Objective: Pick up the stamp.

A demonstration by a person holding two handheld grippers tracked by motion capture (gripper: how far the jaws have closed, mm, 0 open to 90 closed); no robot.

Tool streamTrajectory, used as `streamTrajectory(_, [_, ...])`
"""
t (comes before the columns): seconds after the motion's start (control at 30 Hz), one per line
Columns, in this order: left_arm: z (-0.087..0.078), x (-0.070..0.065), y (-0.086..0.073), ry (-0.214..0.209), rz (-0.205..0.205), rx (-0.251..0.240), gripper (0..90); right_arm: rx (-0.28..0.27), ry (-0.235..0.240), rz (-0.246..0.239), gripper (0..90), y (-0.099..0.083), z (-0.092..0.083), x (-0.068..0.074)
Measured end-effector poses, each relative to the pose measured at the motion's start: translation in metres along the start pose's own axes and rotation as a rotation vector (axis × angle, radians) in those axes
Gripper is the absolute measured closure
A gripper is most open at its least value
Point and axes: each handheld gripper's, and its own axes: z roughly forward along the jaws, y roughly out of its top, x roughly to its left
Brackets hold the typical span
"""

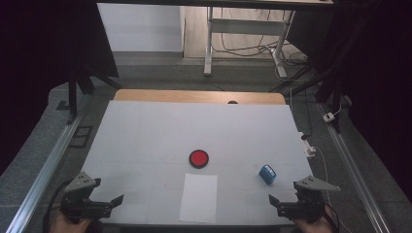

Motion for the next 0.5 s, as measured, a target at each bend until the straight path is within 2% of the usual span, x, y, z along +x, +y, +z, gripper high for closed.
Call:
streamTrajectory(0.1, [0.0019,-0.0008,0.0011,0.003,0.008,0.018,0.2,0.001,0.006,-0.002,0.0,0.0001,-0.0002,-0.0002])
streamTrajectory(0.3, [0.004,-0.0019,0.0024,0.004,0.022,0.024,0.0,0.011,0.011,-0.012,0.0,0.0005,0.0006,0.0005])
streamTrajectory(0.5, [0.005,-0.0011,0.0031,0.0,0.015,0.028,0.0,0.012,0.015,-0.008,0.0,0.0005,0.0006,0.0])
